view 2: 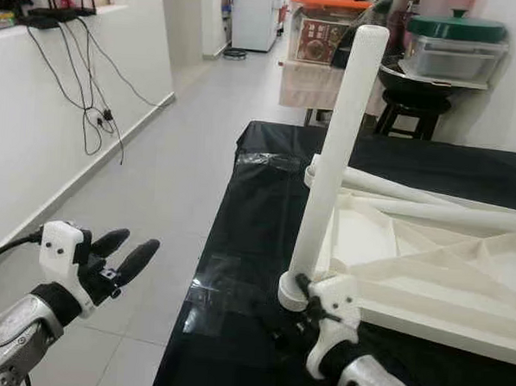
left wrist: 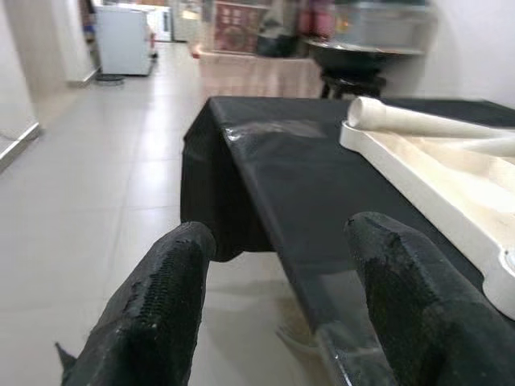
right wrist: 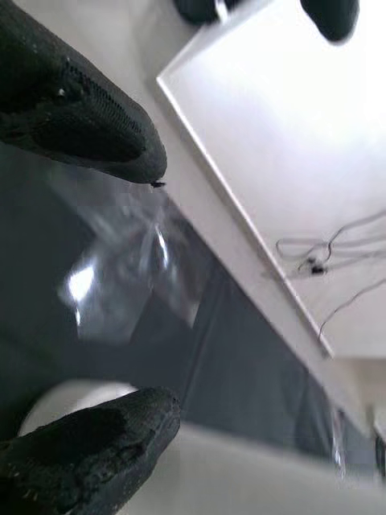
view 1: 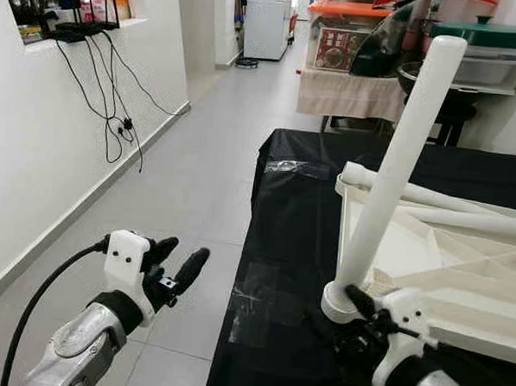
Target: Building children table
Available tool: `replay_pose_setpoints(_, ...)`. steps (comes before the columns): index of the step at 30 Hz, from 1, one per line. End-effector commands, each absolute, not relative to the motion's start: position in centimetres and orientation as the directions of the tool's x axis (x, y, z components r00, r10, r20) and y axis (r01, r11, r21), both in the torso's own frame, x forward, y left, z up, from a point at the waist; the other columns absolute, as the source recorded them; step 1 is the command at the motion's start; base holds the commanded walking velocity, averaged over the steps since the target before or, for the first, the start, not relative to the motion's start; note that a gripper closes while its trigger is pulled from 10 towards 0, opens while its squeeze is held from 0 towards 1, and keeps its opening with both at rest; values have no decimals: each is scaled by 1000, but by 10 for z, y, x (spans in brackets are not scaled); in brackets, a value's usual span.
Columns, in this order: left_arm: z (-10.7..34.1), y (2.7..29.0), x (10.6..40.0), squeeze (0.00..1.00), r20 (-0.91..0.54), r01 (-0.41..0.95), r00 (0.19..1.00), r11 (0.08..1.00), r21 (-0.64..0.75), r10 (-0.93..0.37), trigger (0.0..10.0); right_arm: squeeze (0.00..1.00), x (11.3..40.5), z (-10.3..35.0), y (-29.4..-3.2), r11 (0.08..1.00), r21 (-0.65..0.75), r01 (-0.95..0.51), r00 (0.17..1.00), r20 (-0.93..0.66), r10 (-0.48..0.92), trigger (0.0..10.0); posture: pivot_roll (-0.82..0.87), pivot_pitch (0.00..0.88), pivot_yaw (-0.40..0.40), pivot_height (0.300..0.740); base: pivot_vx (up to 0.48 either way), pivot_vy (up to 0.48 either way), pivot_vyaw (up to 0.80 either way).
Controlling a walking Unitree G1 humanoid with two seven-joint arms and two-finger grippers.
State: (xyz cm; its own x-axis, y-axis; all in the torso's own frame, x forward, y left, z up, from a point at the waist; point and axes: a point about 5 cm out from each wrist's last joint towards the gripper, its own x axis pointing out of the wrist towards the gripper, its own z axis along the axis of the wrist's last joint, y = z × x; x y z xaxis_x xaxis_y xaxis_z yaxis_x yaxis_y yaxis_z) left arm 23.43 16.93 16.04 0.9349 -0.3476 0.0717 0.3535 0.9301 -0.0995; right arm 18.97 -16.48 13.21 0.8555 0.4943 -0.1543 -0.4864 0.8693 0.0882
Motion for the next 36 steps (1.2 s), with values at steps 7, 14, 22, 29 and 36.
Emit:
replay_pose_setpoints(7, 153, 171, 232, 0, 87, 350, 936, 927, -132, -341, 10000, 0, 189, 128, -166, 860, 107, -498, 853, -114, 509, 10000, -35, 0, -12, 740, 0, 69, 0)
replay_pose_setpoints(14, 152, 170, 234, 0, 77, 338, 941, 932, -127, -331, 10000, 0, 188, 128, -168, 850, 120, -514, 845, -102, 525, 10000, -36, 0, -17, 740, 0, 480, 0)
replay_pose_setpoints(22, 151, 169, 234, 0, 82, 340, 940, 932, -124, -332, 10000, 0, 188, 126, -168, 840, 109, -531, 837, -88, 541, 10000, -37, 0, -15, 740, 0, 480, 0)
replay_pose_setpoints(29, 153, 167, 235, 0, 79, 353, 935, 930, -102, -346, 10000, 0, 211, 141, -166, 861, 28, -509, 859, -54, 509, 10000, -32, 0, -9, 740, 0, 476, 0)
replay_pose_setpoints(36, 155, 169, 236, 0, 83, 318, 947, 944, -84, -311, 10000, 0, 237, 163, -159, 917, 37, -397, 918, 35, 395, 10000, -20, 0, -11, 740, 0, 408, 0)
